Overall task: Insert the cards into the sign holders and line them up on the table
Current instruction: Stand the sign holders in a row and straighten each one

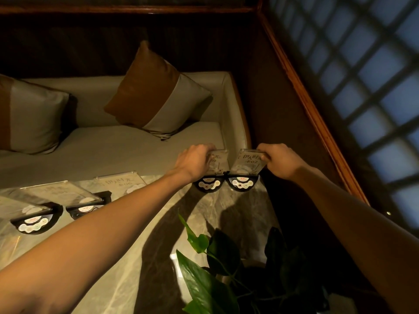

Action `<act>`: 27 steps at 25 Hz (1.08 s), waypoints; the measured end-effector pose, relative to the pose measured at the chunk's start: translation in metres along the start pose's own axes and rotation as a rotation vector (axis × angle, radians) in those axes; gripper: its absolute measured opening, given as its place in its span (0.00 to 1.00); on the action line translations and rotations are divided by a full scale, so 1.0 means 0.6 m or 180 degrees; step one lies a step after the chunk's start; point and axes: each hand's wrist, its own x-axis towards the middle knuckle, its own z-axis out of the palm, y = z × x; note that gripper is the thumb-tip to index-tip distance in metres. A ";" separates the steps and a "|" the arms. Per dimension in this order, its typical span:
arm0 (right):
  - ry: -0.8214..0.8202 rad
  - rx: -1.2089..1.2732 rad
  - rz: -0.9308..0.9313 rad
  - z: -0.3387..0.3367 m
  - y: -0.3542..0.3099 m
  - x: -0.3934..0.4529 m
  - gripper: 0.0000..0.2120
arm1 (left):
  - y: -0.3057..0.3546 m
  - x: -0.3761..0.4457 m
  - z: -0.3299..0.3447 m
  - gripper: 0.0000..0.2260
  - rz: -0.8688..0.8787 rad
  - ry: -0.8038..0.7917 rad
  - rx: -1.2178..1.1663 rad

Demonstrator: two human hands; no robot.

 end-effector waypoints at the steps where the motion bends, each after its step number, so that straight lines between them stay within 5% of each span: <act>1: 0.0000 0.0007 0.0003 0.000 0.000 0.000 0.11 | 0.000 0.001 0.000 0.13 -0.0018 0.0004 -0.0034; 12: -0.0098 0.0154 -0.0068 0.011 0.012 0.010 0.11 | 0.002 0.005 -0.006 0.13 0.0123 -0.0113 -0.0176; 27: 0.0243 0.0225 0.0054 -0.026 -0.030 -0.007 0.26 | -0.059 -0.019 -0.076 0.15 -0.0188 -0.0083 -0.0370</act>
